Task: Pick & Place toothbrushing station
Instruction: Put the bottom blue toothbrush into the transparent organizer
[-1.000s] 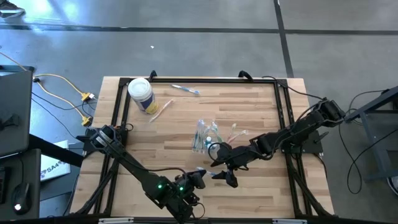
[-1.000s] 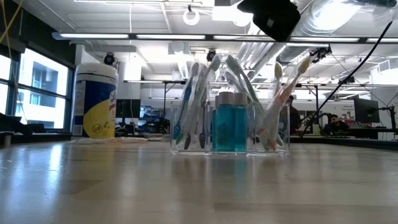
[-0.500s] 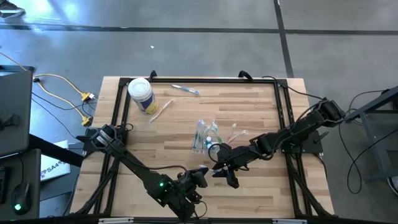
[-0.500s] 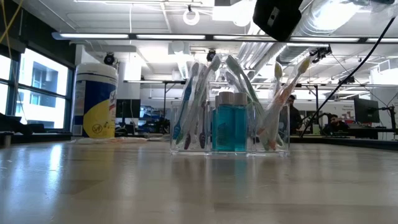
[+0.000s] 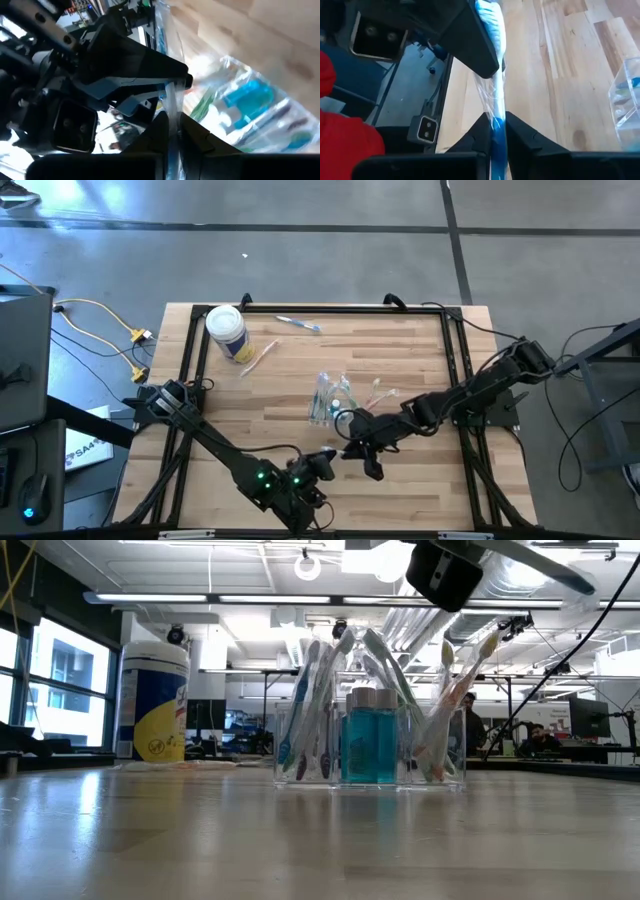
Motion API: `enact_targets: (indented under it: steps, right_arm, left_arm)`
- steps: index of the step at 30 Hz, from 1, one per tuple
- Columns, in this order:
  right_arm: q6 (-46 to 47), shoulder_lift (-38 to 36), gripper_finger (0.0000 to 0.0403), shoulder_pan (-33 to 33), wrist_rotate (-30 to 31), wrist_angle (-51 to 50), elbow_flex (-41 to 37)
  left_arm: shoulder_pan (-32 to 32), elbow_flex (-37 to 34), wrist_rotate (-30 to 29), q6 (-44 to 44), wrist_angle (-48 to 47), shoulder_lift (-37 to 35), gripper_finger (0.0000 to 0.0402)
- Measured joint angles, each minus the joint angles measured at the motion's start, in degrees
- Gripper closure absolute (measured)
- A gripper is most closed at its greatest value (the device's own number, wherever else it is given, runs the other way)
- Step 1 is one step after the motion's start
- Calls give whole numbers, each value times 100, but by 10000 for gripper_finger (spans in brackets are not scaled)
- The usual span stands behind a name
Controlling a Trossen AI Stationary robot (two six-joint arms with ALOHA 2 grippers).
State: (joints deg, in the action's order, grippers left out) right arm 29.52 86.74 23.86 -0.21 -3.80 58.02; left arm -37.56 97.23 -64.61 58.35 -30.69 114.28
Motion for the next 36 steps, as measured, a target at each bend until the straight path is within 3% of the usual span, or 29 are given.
enact_targets:
  steps: [4,15,21,32,36]
  right_arm:
    - [-101,0,377,4,-37,-22,0]
    - [-164,-26,383,59,0,-64,0]
    - [-101,-49,383,182,99,-248,2]
    - [-121,-952,383,736,1672,-961,2]
    - [-409,-1185,383,1082,2267,-934,4]
  left_arm:
    - [0,-2,137,-418,394,0,353]
    - [6,-2,126,-792,846,-2,227]
    - [6,-2,100,-1078,847,-2,189]
    - [-314,-2,-1073,-1273,1614,-2,178]
    - [-381,-2,-1125,-1702,1754,-49,178]
